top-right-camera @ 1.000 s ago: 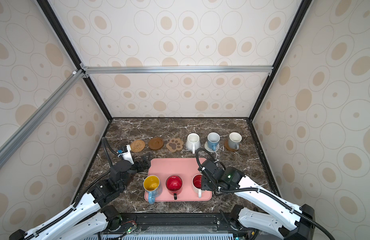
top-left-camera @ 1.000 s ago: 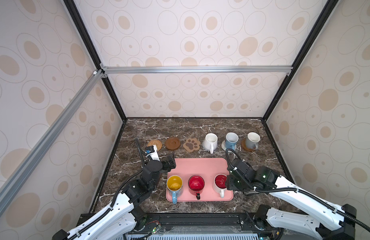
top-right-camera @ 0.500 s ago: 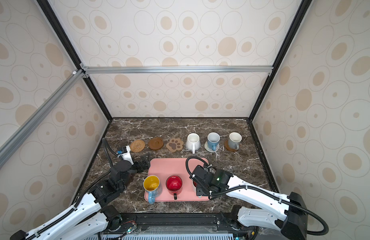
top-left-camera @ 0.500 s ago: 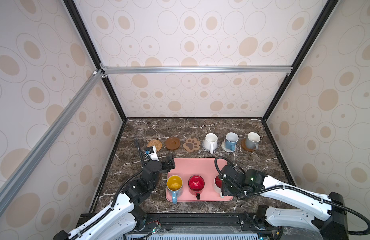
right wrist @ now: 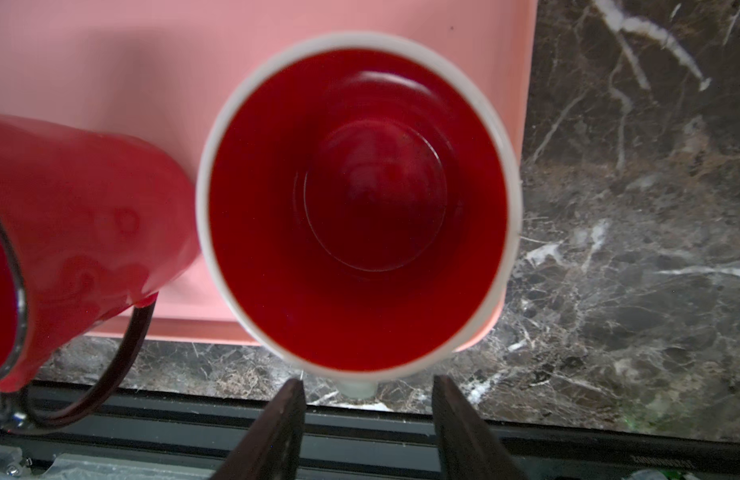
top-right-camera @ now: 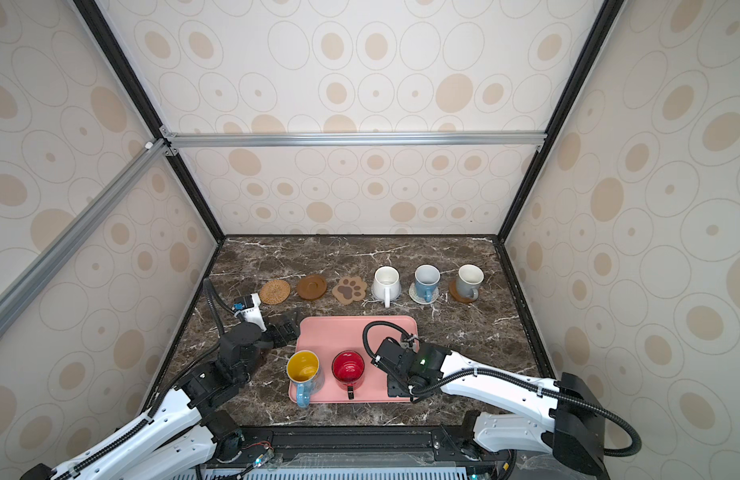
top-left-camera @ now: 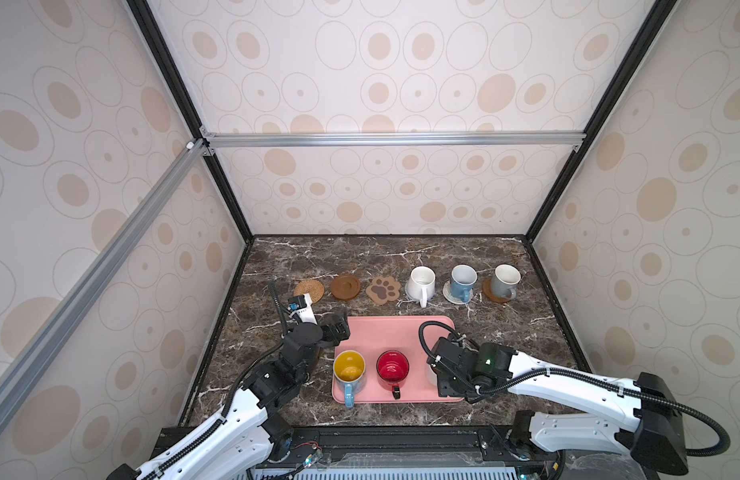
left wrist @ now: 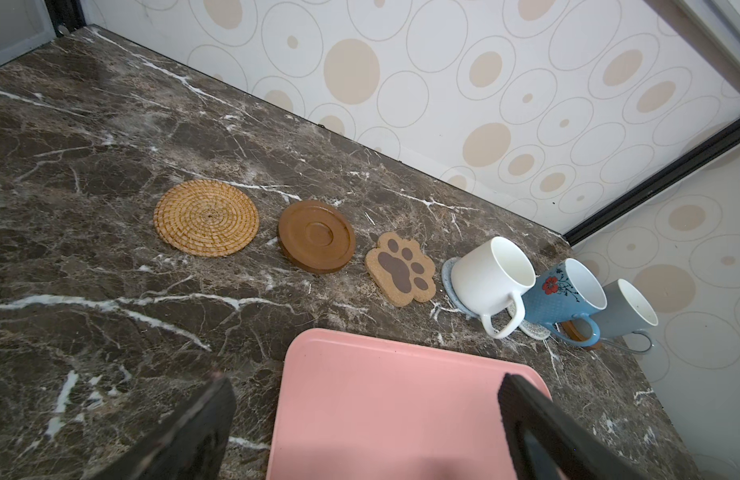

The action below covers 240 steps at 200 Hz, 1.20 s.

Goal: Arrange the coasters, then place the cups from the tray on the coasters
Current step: 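Move the right gripper over the red-inside white mug on the tray, then lower the right gripper and close it on the red-inside mug's rim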

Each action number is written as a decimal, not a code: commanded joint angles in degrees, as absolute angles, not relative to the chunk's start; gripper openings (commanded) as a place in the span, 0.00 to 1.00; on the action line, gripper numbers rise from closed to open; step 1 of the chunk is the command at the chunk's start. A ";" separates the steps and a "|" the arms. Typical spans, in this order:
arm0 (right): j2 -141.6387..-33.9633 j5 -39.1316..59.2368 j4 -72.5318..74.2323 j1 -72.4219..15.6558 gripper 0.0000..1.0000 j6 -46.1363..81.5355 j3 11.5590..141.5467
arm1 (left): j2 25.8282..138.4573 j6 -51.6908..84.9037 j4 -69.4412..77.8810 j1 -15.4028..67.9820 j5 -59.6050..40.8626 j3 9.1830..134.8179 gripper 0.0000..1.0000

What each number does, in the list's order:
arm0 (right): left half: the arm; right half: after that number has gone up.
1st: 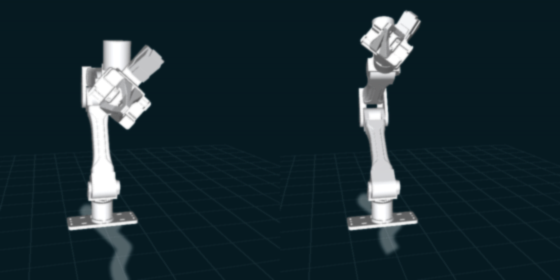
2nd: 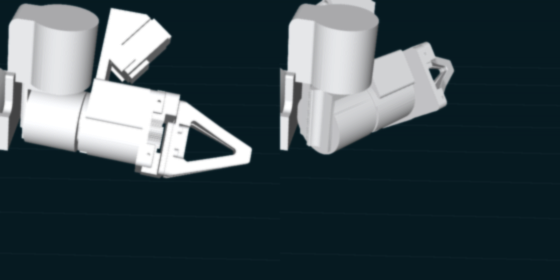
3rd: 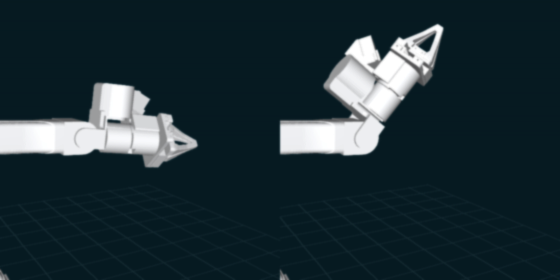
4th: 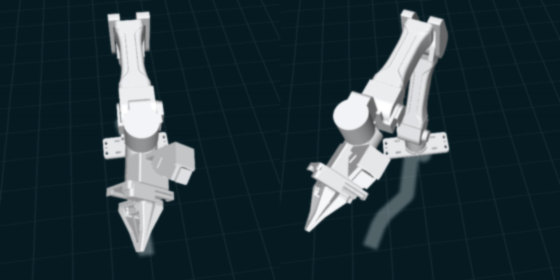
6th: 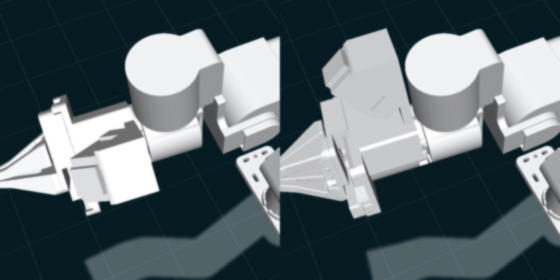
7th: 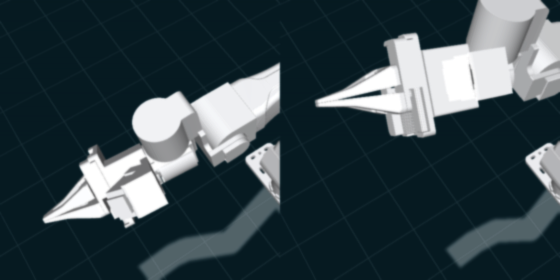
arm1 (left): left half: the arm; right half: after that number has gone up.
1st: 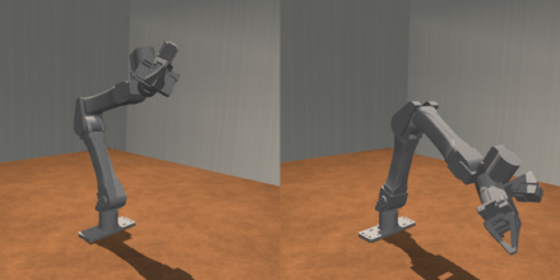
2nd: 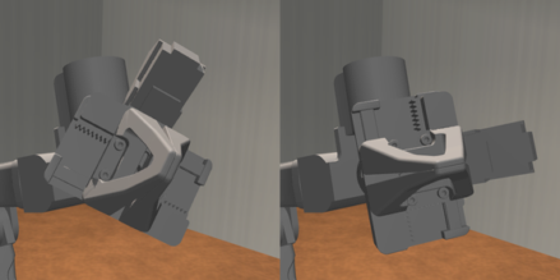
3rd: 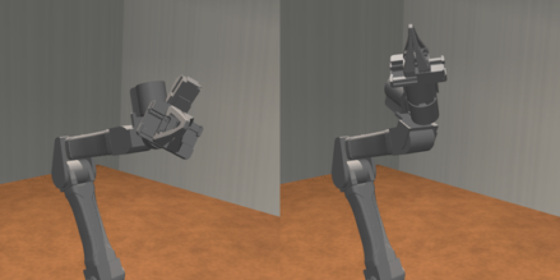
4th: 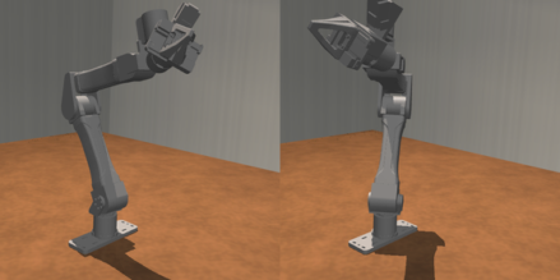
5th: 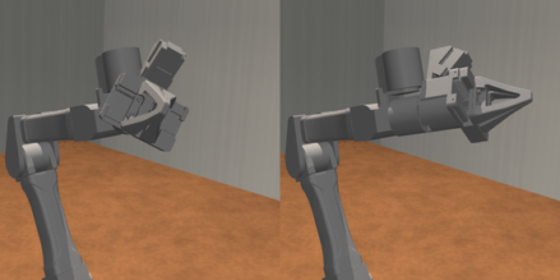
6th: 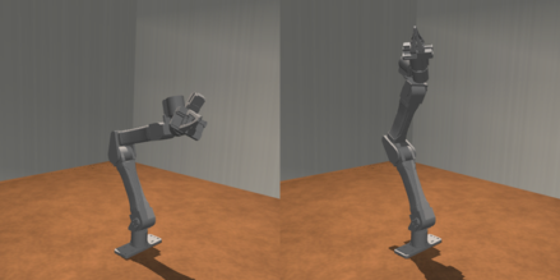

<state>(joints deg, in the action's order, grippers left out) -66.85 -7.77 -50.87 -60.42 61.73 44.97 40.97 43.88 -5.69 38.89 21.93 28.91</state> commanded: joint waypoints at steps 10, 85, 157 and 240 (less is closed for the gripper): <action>-68.37 -9.98 -50.07 -61.08 0.51 64.59 43.95 | 40.43 45.16 -5.85 38.34 21.71 28.89 1.00; -72.62 -12.21 -48.29 -61.50 0.45 64.69 44.36 | 40.44 44.60 -6.76 37.88 21.89 29.53 1.00; -74.49 -13.40 -47.02 -61.59 0.38 64.69 44.38 | 40.08 44.74 -7.30 37.54 21.54 29.49 1.00; -75.09 -14.41 -46.85 -61.70 0.29 65.48 43.59 | 39.90 45.27 -7.60 37.51 21.18 29.44 1.00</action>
